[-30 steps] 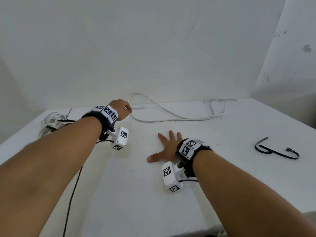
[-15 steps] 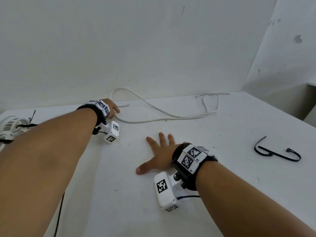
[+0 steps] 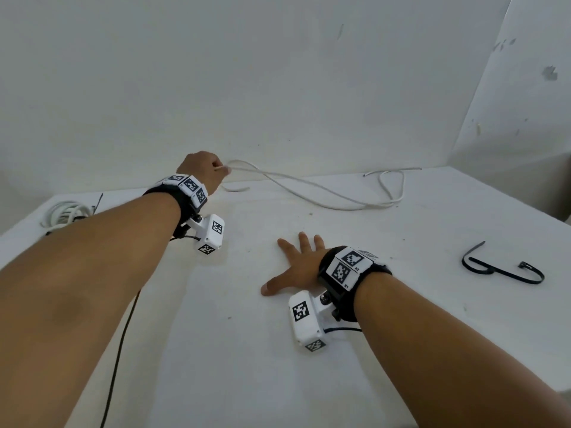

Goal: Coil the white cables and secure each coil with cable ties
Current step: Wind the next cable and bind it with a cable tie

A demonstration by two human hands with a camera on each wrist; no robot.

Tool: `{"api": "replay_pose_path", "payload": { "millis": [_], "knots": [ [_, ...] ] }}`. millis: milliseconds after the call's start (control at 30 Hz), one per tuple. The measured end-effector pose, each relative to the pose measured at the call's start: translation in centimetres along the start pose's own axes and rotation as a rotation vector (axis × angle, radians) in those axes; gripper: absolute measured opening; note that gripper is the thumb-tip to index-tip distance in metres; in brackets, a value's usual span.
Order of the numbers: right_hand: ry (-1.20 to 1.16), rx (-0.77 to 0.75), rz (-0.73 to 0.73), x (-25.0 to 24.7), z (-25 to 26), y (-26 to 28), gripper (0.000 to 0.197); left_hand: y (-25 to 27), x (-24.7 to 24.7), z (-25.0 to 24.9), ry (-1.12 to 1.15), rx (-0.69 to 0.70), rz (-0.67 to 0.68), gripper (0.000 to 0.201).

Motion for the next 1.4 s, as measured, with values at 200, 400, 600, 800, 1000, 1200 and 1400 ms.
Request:
{"api": "replay_pose_path", "payload": {
  "millis": [200,400,600,800,1000,1200,1400],
  "knots": [
    [-0.01,-0.023,-0.026,0.1,-0.1,0.2,0.117,4.6,-3.0,-1.6,0.559,-0.16,0.058,0.019],
    [-0.136,-0.217,-0.133,-2.7,1.5,3.0,0.063,11.6,-3.1,-2.5,0.786,-0.055,0.097,0.021],
    [-0.332,-0.759,-0.819,-3.7,5.0,4.1,0.025,15.6,-1.8,-1.9,0.86,-0.138,0.204,0.028],
    [-0.286,-0.688,-0.589,-1.9,5.6,1.5,0.021,17.2,-1.6,-2.4,1.028,-0.108,0.254,0.03],
    [-0.714,-0.705,-0.832,-4.7,3.1,0.7,0.015,18.4,-1.2,-2.8,1.354,-0.135,0.483,0.036],
    [-0.763,-0.568,-0.933,-5.6,1.3,0.4,0.022,20.0,-2.3,-4.4,1.523,0.072,0.657,0.033],
    [-0.311,-0.467,-0.356,-2.8,3.2,1.5,0.02,18.9,-3.0,-4.2,1.739,0.087,0.379,0.027]
  ]
}}
Point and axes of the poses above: each hand's wrist, its own y-axis away from the middle knuckle, its own x-axis out of the palm, z = x × y, the point moved 2 cm from there along -y, towards the middle knuckle, and after that the axes turned 14 degrees about -y, right-handed, at the moved point
